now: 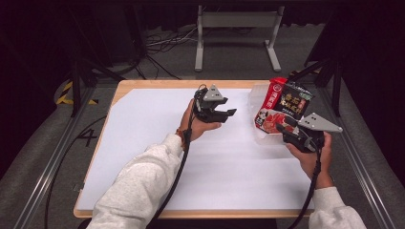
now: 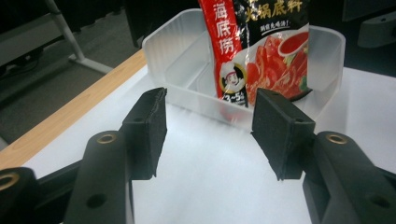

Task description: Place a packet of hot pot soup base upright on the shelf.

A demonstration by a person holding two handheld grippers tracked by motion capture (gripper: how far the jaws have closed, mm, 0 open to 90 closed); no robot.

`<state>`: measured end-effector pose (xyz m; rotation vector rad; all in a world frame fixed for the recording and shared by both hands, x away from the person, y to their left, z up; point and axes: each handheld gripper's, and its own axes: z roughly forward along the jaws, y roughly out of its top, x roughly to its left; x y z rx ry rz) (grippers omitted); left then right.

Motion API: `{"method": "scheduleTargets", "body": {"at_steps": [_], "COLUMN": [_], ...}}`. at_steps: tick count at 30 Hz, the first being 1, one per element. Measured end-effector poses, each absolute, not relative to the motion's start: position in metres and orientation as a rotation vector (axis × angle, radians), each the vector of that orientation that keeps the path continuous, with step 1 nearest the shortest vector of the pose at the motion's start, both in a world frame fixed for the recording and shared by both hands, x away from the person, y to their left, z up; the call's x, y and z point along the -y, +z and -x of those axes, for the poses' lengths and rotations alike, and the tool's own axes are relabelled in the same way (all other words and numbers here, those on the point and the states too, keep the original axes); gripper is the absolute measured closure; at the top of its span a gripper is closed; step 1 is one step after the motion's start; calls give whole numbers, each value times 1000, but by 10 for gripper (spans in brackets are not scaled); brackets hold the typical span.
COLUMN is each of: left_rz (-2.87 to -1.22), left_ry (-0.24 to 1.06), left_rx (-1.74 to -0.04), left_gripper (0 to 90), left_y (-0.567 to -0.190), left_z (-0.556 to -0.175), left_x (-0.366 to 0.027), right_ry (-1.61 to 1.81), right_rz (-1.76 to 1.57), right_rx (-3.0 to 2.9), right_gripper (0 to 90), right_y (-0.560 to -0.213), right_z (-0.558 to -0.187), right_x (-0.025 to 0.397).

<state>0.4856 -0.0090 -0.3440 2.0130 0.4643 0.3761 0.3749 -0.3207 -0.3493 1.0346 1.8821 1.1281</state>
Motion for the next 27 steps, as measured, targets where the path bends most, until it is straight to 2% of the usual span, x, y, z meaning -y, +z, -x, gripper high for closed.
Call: {"method": "scheduleTargets", "body": {"at_steps": [10,27], "left_rz": [-2047,-2059], "left_ry": [415,470], "left_rx": [-484,-538], "left_gripper": [391,357], "left_y": [-349,-356], "left_z": [-474,-455], "left_x": [-16,-66], "right_ry": [1134,1132], "right_rz": [-1007,-970], "right_rx": [-1927,-1985], "right_gripper": [545,516], "right_y": [-351,-354], "right_z": [-379,-378], "right_x": [310,297]}}
